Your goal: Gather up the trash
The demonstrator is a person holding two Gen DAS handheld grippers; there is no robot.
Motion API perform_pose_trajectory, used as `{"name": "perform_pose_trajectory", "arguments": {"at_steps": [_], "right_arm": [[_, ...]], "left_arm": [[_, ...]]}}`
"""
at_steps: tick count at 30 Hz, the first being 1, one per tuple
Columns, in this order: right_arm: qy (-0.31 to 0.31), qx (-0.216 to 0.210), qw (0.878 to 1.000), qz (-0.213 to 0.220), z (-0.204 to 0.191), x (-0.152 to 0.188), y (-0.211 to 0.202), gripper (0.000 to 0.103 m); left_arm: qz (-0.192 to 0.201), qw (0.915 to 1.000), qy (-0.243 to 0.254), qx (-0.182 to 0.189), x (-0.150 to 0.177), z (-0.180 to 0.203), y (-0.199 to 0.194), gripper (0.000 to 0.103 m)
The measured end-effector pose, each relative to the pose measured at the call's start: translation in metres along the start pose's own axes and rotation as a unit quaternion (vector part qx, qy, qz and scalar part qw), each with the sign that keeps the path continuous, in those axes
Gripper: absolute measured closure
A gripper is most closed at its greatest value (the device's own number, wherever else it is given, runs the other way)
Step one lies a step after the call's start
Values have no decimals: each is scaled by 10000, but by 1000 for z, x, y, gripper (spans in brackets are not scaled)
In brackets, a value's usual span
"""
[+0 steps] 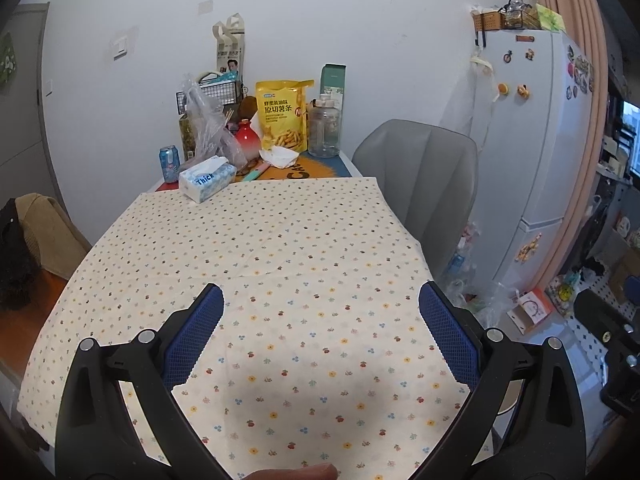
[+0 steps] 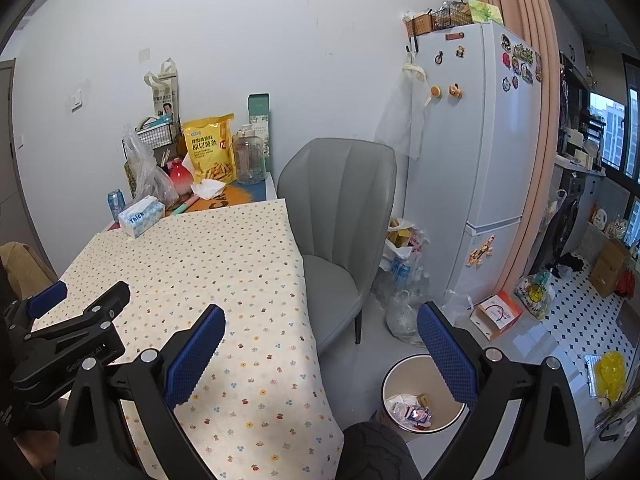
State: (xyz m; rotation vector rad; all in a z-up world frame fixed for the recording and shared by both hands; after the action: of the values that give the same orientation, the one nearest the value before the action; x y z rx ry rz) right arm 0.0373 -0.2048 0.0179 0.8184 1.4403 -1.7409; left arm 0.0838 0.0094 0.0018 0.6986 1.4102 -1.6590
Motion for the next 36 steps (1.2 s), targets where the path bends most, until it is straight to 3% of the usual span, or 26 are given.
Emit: {"name": "perform_pose_trajectory", "arguments": {"at_steps": [8, 21, 26, 36], "right_arm": [[-215, -247, 9991, -256, -29, 7, 27, 9], [-1172, -1240, 9839, -524, -183, 4, 78, 9], [-1343, -1421, 9778, -760, -219, 13, 103, 9], [-1450, -1519, 9710, -1147, -243, 27, 148, 9]], "left_arm": [[-98, 9987, -282, -420, 4, -50, 16, 6], [-271, 9807, -952, -1685, 8, -200, 48, 6], [-522, 9753, -1046, -1872, 20, -224, 73, 6], [-893, 9669, -1100, -2122, 34, -244, 111, 6]]}}
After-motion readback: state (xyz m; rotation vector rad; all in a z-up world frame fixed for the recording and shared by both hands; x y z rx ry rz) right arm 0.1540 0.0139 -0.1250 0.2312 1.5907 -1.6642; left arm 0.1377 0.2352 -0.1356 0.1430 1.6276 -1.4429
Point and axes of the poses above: each gripper's, at about its wrist camera, not at the fingertips, and y roughly the way its jaws point, z to its right, x to its underside, the point moved 6 cm from there along y, roughly the way its jaws point, and after that the axes turned 14 degrees about -y, right-handed, at the moved point
